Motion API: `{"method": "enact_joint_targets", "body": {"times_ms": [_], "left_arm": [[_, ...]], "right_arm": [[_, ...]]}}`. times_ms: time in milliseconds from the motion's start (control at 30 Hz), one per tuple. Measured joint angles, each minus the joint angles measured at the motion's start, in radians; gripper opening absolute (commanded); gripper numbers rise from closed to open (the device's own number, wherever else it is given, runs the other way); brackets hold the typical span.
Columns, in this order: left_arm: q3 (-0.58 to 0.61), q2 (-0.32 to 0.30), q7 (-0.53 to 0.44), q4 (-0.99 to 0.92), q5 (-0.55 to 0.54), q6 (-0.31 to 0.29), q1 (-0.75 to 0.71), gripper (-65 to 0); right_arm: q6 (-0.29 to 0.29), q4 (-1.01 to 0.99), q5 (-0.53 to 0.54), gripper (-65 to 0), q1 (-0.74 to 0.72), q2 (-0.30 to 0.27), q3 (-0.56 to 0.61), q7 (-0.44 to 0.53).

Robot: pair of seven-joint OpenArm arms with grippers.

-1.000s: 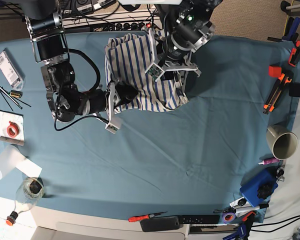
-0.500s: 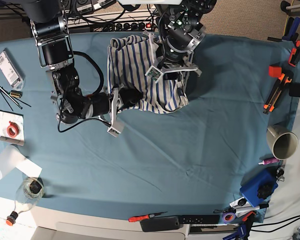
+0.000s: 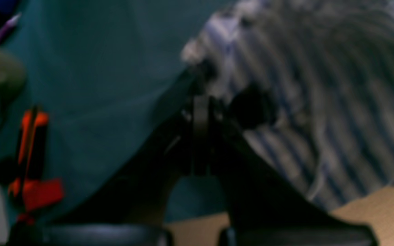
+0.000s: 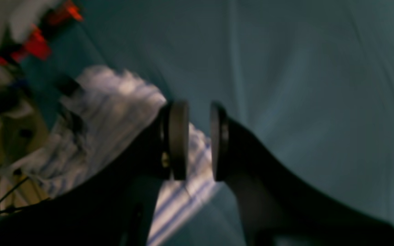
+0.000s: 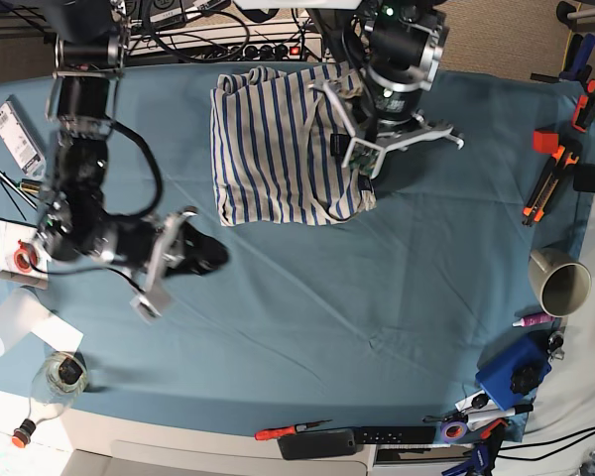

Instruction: Fold the T-shirt properly

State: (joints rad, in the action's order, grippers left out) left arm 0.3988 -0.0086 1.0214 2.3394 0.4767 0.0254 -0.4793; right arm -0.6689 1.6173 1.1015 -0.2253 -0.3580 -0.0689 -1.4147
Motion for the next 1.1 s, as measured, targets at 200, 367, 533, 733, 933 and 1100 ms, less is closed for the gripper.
{"method": "enact_joint_targets", "body": {"times_ms": [200, 367, 533, 733, 933, 1100], "left_arm": [[0.0, 0.0, 0.0, 0.0, 0.059, 0.065, -0.039, -65.0], [-0.011, -0.027, 0.0, 0.0, 0.12, 0.113, -0.039, -65.0], [-0.122, -0.087, 0.02, 0.0, 0.079, 0.113, -0.039, -65.0], [-0.338, -0.092, 0.016, 0.0, -0.14, 0.103, -0.057, -65.0], [-0.468, -0.09, 0.018, 0.0, -0.284, 0.052, -0.13, -65.0], [-0.55, -0.089, 0.018, 0.0, -0.301, 0.053, -0.217, -65.0]], "right_arm": [[0.003, 0.06, 0.007, -52.9, 0.109, 0.009, -0.144, -0.003], [0.004, 0.169, -0.001, -52.9, 0.206, 0.007, -0.282, -0.005], [0.004, 0.264, -0.017, -52.9, 0.308, 0.008, -0.379, -0.003], [0.014, 0.351, -0.027, -52.9, 0.415, 0.009, -0.493, -0.007], [0.014, 0.382, -0.028, -53.0, 0.474, 0.01, -0.579, -0.003], [0.014, 0.382, -0.026, -52.9, 0.512, 0.01, -0.612, -0.002]]}}
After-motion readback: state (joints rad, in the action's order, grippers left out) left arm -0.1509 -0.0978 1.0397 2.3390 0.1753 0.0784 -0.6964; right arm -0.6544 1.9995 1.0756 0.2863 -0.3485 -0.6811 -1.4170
